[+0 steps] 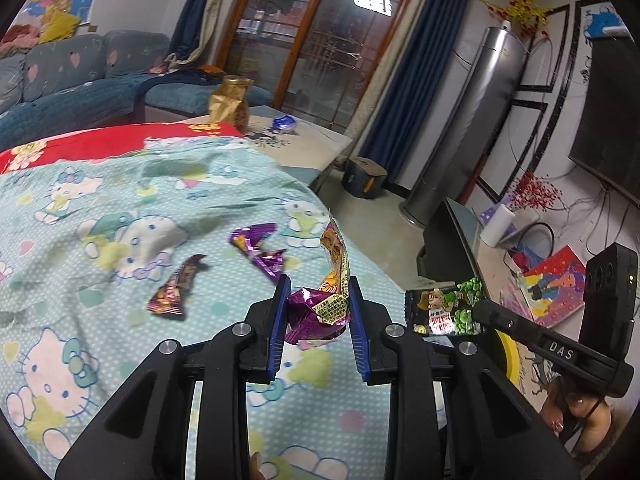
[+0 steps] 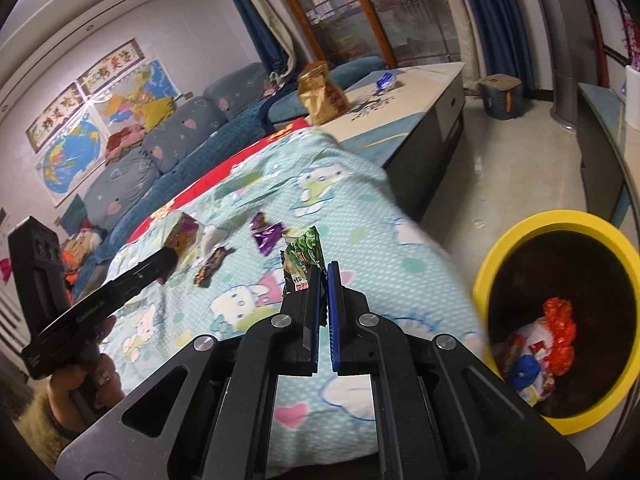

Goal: Collect trash
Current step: 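Carry the purple wrapper and green packet with both tools over the yellow bin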

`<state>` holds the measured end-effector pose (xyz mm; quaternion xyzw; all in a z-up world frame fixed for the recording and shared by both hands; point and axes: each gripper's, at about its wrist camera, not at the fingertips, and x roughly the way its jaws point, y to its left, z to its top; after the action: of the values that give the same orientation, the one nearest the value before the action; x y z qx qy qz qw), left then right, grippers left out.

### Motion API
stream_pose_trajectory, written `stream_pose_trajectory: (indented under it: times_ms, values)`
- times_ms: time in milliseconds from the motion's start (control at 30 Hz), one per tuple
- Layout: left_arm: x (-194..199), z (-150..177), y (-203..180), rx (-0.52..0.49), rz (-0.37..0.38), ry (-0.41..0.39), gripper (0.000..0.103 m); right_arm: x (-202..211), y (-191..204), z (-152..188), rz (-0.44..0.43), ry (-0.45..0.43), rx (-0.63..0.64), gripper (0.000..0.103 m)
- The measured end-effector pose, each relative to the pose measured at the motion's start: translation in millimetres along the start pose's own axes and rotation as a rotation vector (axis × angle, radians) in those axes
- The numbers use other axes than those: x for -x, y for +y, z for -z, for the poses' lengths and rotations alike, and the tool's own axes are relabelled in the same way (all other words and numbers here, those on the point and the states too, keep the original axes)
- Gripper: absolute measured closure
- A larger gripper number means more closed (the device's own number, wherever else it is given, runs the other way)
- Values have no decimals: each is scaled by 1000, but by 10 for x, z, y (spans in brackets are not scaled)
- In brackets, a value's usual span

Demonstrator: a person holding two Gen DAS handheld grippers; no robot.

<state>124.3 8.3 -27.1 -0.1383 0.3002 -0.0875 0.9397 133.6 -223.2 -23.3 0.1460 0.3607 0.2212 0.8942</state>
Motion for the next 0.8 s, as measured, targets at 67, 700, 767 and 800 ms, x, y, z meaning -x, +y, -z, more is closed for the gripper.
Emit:
stream_pose_trajectory:
  times_ms: [67, 700, 767, 800]
  values:
    - [-46, 7, -93, -19, 13, 12, 76, 47, -92, -11, 14, -10, -12, 101]
    - [-395, 171, -993, -201, 131, 88, 76, 519, -918, -61, 176, -87, -117, 101]
    - [-439, 194, -1095, -220, 145, 98, 76, 566, -1006, -61, 195, -92, -133, 101]
    - [-473, 210, -1158, -233, 153, 105, 76, 583, -1061, -63, 202, -94, -144, 101]
